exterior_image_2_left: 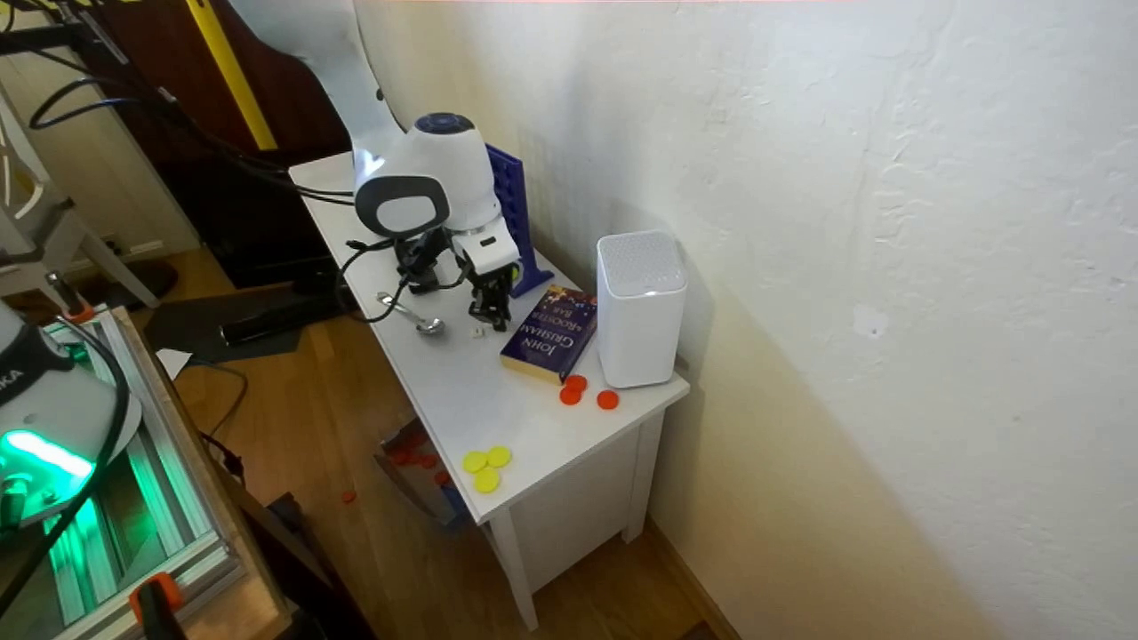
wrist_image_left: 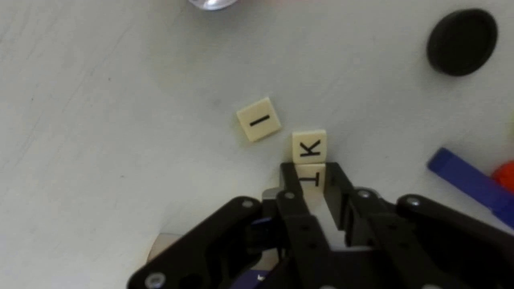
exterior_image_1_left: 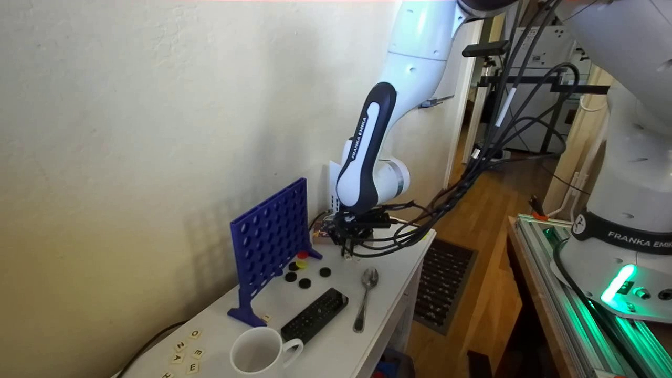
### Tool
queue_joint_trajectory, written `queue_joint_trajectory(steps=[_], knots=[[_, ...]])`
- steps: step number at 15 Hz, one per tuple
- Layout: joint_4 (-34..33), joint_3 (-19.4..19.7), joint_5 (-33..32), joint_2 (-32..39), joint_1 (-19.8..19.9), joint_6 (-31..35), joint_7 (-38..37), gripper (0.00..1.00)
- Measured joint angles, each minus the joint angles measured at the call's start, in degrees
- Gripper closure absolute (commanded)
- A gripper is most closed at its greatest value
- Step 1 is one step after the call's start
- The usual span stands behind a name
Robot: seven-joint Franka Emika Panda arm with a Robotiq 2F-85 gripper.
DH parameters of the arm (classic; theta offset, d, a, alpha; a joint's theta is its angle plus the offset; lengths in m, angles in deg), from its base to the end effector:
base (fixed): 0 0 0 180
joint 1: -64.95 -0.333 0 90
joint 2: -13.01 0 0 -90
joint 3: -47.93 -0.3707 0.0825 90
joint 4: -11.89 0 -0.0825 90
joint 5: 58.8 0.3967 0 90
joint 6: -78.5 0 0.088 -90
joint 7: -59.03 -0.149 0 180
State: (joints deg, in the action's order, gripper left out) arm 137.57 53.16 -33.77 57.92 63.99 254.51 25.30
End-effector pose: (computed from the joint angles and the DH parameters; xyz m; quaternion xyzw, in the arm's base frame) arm 0.5584 -0.0797 0.0221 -0.8596 0.5081 -0.0537 0.0088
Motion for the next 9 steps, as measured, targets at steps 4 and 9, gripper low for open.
queue_joint_trajectory(steps=[4, 9], knots=[[-0.09, -1.43, 0.00, -0.09, 0.12, 0.00, 0.00, 0.95], [-0.52, -3.64, 0.00, -0.09, 0.00, 0.36, 0.24, 0.95]])
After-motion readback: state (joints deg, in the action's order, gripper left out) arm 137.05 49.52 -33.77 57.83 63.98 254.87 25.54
